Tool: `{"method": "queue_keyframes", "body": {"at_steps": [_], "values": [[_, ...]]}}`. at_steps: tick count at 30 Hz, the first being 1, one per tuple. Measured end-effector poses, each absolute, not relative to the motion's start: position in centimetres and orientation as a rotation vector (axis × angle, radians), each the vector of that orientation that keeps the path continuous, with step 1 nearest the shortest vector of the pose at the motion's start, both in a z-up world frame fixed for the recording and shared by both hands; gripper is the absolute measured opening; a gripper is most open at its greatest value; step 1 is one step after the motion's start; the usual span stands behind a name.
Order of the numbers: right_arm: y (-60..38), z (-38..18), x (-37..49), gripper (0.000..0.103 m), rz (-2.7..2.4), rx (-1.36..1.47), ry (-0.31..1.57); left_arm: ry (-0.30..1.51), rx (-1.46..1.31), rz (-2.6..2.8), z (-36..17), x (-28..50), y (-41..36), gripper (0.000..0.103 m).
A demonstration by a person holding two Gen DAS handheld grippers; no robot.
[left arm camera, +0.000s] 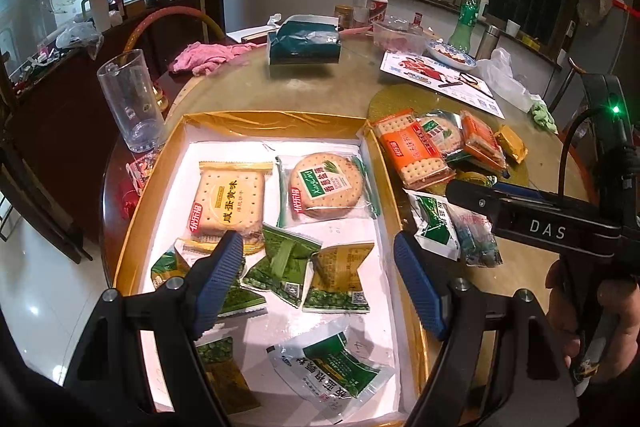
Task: Organize snacks
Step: 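Move both open tools back toward the snacks on the lazy susan, then grasp the white Dole packet with the right tool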
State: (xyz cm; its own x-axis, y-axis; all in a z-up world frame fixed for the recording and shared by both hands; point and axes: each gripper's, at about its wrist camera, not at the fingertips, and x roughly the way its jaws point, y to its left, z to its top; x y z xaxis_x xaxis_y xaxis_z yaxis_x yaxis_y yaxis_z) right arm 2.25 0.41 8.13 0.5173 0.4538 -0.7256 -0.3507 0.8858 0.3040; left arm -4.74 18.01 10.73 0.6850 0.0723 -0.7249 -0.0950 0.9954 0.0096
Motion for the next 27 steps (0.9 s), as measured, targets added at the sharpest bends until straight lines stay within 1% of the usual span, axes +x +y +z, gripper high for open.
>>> {"method": "queue_keyframes", "body": {"at_steps": [3,5,14,22,27], "values": [[0.0,8.1,2.2,0.081,0.480,0.132,0.907,0.812,-0.021,0.090,10.8,-4.8,17.5,0.078],[-0.4,8.1,2.1,0.078,0.486,0.135,0.909,0.814,-0.016,0.098,11.0,-4.9,17.1,0.078],[-3.9,7.3,1.6,0.078,0.482,0.153,0.918,0.835,-0.021,0.087,11.0,-5.7,14.3,0.078],[-9.2,6.0,0.3,0.077,0.446,0.203,0.929,0.835,0.050,0.019,11.1,-5.6,9.5,0.078],[-12.6,5.8,-0.6,0.077,0.455,0.245,0.911,0.852,0.004,0.020,10.7,-5.0,9.3,0.078]]}}
